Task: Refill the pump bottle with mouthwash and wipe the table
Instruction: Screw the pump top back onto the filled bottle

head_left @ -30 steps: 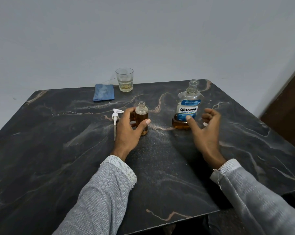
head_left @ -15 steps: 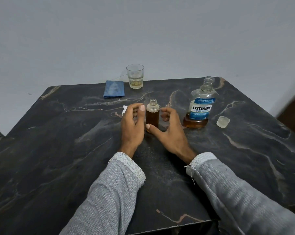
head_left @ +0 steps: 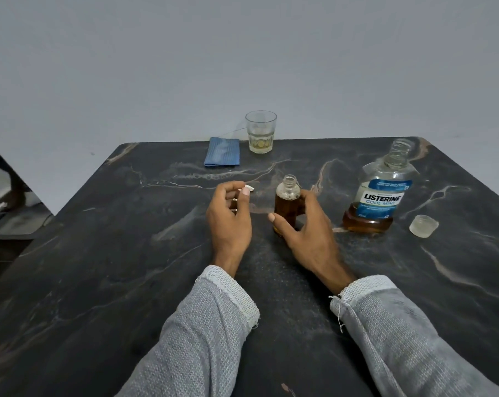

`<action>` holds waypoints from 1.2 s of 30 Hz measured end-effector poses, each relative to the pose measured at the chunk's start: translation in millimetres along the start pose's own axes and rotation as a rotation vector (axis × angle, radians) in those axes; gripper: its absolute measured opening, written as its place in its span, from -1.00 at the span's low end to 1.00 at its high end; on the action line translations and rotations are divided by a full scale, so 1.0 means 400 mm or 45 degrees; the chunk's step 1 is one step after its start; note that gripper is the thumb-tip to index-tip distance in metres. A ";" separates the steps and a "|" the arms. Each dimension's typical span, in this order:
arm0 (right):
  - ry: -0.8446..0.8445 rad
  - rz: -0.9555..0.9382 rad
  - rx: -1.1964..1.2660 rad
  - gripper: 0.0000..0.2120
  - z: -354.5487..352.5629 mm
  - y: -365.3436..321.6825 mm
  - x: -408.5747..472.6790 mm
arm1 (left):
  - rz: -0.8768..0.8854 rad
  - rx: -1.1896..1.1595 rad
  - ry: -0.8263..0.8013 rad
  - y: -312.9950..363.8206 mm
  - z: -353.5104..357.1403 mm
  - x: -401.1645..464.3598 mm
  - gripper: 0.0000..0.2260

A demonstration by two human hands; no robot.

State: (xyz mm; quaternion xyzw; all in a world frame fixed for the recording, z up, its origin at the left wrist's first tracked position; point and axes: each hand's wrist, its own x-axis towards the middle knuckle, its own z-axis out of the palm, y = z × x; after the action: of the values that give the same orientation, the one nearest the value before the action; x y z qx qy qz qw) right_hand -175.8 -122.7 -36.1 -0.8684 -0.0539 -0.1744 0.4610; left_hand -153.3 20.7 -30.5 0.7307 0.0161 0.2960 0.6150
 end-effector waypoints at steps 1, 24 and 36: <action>-0.004 0.005 0.007 -0.47 0.000 0.002 0.000 | -0.022 0.011 0.022 -0.002 -0.007 0.004 -0.93; -0.049 0.049 0.066 -0.47 -0.009 -0.015 -0.002 | -0.342 0.862 -0.457 0.028 0.027 0.160 -0.83; -0.077 0.060 0.106 -0.48 -0.015 -0.017 -0.002 | -0.084 -0.402 -0.320 0.314 0.006 0.192 -0.83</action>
State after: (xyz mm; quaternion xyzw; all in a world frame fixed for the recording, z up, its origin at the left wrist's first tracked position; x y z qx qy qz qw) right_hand -179.9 -123.9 -27.9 -0.8544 -0.0544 -0.1348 0.4988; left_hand -131.6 17.7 115.0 0.6554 -0.0833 0.1810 0.7285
